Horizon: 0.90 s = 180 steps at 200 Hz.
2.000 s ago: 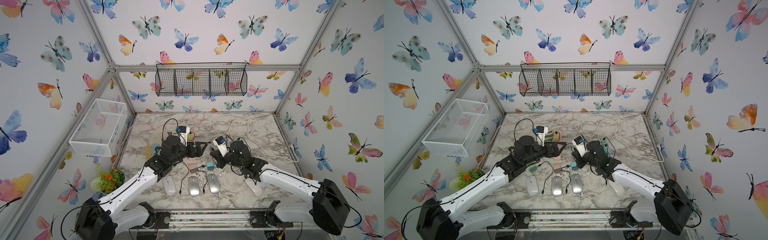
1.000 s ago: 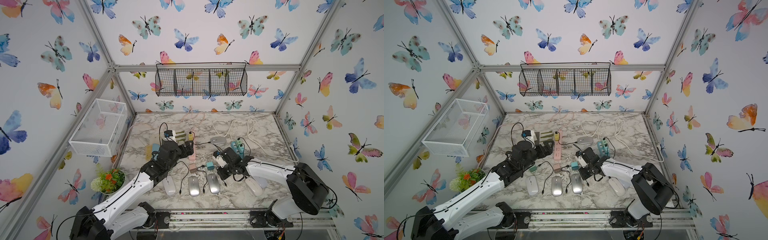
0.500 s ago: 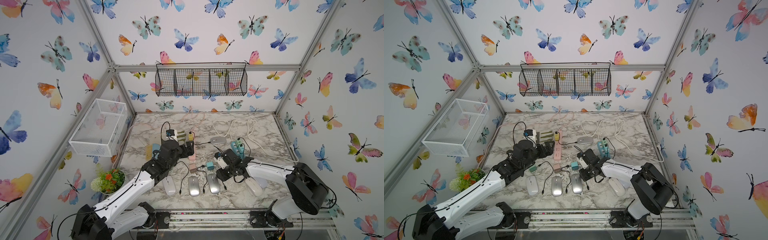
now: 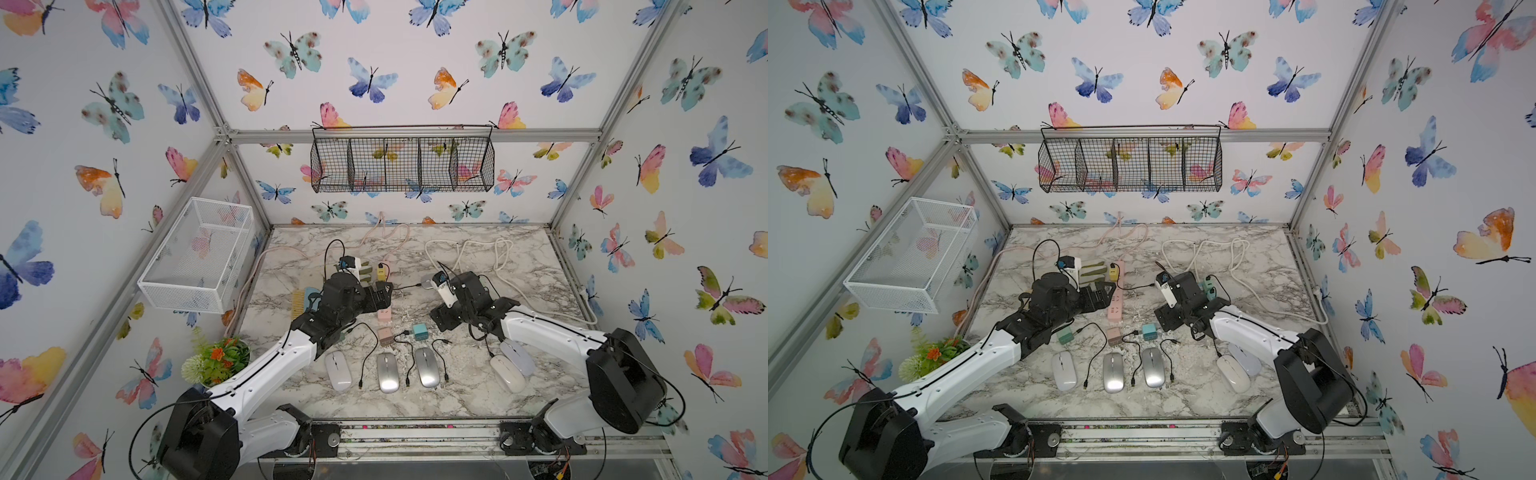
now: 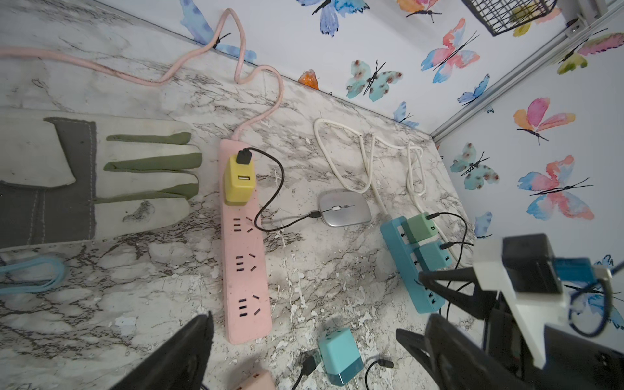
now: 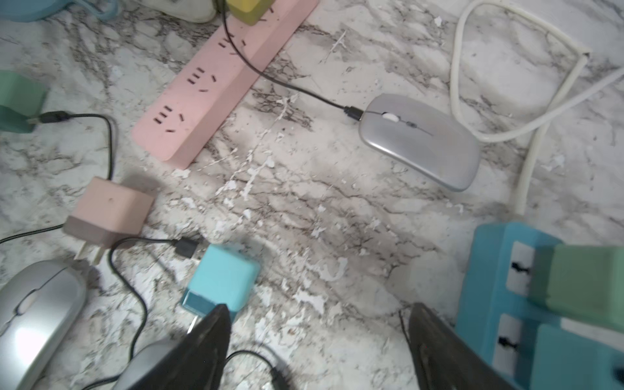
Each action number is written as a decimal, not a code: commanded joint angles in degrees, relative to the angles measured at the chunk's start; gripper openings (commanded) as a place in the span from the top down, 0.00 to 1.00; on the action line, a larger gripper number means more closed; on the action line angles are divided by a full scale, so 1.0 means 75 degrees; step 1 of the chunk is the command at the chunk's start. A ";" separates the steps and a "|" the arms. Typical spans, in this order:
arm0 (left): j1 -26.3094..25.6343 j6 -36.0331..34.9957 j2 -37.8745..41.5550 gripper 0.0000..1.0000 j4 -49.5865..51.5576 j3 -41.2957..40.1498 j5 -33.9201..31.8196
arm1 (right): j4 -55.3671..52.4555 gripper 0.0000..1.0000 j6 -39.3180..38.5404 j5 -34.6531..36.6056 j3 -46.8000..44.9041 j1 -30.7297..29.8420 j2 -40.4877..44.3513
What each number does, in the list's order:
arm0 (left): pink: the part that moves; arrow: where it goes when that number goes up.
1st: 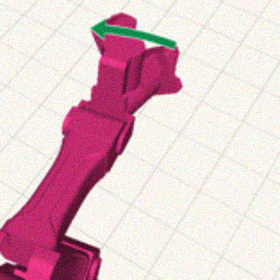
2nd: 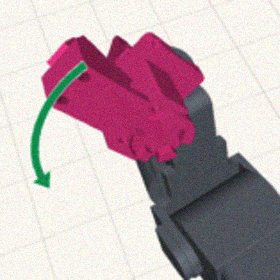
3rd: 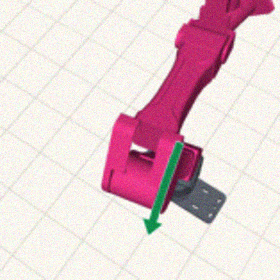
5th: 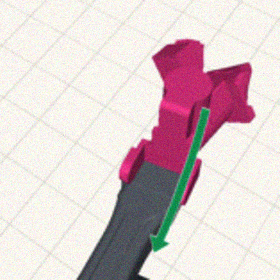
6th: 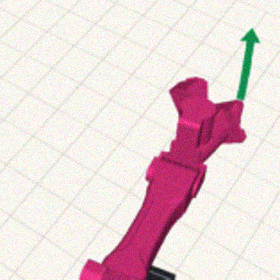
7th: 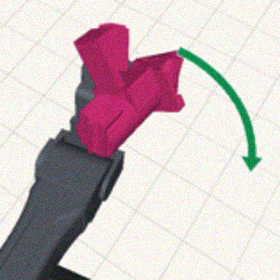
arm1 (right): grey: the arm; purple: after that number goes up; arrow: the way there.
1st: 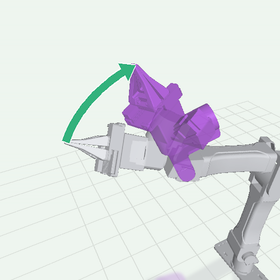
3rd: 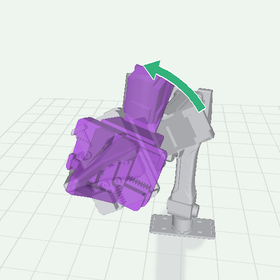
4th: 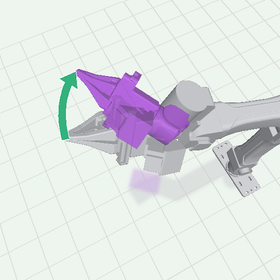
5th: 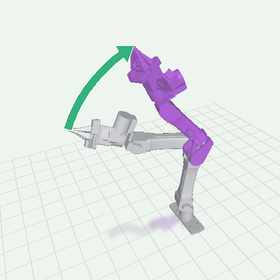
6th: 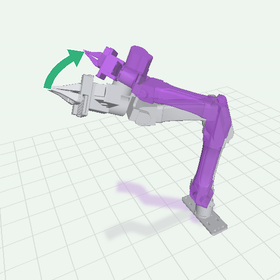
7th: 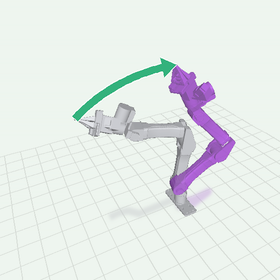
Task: Unplug the wireless mouse
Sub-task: Place the power cord at the center of the board, then pick up the mouse from the center of the board.
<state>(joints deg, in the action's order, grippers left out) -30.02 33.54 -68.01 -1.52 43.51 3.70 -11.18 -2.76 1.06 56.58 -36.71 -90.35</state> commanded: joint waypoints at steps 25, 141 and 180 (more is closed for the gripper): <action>0.0987 0.0010 -0.0083 0.02 -0.0640 -0.0068 0.1937 | -0.1134 0.06 -0.2193 -0.0984 0.2382 0.0865 -0.1912; 0.4086 0.0576 0.1420 0.02 -0.0725 -0.1311 0.4140 | -0.4915 0.01 -0.5625 -0.2728 0.7023 0.1952 -0.5367; 0.4250 0.0643 0.1497 0.02 -0.0735 -0.1435 0.4272 | -0.4954 0.01 -0.5888 -0.2719 0.7214 0.1941 -0.5637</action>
<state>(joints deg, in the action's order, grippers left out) 1.23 37.80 -57.95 -6.48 33.15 32.62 -44.64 -43.57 -17.10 109.47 -22.06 -131.41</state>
